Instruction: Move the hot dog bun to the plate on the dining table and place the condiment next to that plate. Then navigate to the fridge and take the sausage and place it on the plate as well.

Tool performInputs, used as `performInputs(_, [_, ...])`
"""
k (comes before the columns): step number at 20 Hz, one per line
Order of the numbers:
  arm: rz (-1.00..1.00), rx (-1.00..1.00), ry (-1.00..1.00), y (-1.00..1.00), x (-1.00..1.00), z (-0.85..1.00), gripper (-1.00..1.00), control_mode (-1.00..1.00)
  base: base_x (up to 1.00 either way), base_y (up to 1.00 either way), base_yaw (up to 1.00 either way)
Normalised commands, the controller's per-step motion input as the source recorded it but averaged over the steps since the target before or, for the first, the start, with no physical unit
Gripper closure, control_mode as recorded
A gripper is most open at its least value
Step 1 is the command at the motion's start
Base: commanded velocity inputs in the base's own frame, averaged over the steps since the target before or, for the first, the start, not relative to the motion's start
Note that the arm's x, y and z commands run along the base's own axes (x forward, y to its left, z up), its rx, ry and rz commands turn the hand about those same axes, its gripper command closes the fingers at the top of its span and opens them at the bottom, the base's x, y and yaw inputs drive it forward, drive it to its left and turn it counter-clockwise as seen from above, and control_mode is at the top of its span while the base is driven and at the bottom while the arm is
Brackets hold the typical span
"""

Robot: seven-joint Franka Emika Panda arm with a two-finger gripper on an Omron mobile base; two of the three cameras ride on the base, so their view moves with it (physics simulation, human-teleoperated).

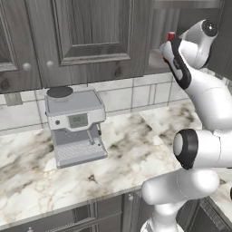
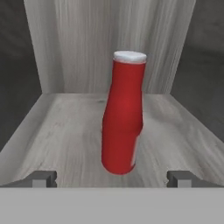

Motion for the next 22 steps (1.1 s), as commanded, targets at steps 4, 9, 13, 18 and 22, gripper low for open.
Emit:
performInputs(4, [0.0,0.0,0.0,-0.09,0.45,0.02,-1.0,-1.0,0.0,0.0,0.0])
performInputs(9, [0.0,0.0,0.0,0.0,0.48,0.0,-1.0,-1.0,0.0,0.0,0.0])
performInputs(13, [0.0,0.0,0.0,0.0,0.39,0.0,-1.0,-1.0,0.0,0.0,0.0])
performInputs(18, [0.0,0.0,0.0,0.0,0.3,0.0,-1.0,-1.0,0.0,0.0,0.0])
performInputs(22, [0.0,0.0,0.0,0.0,0.1,0.0,-1.0,-1.0,0.0,0.0,0.0])
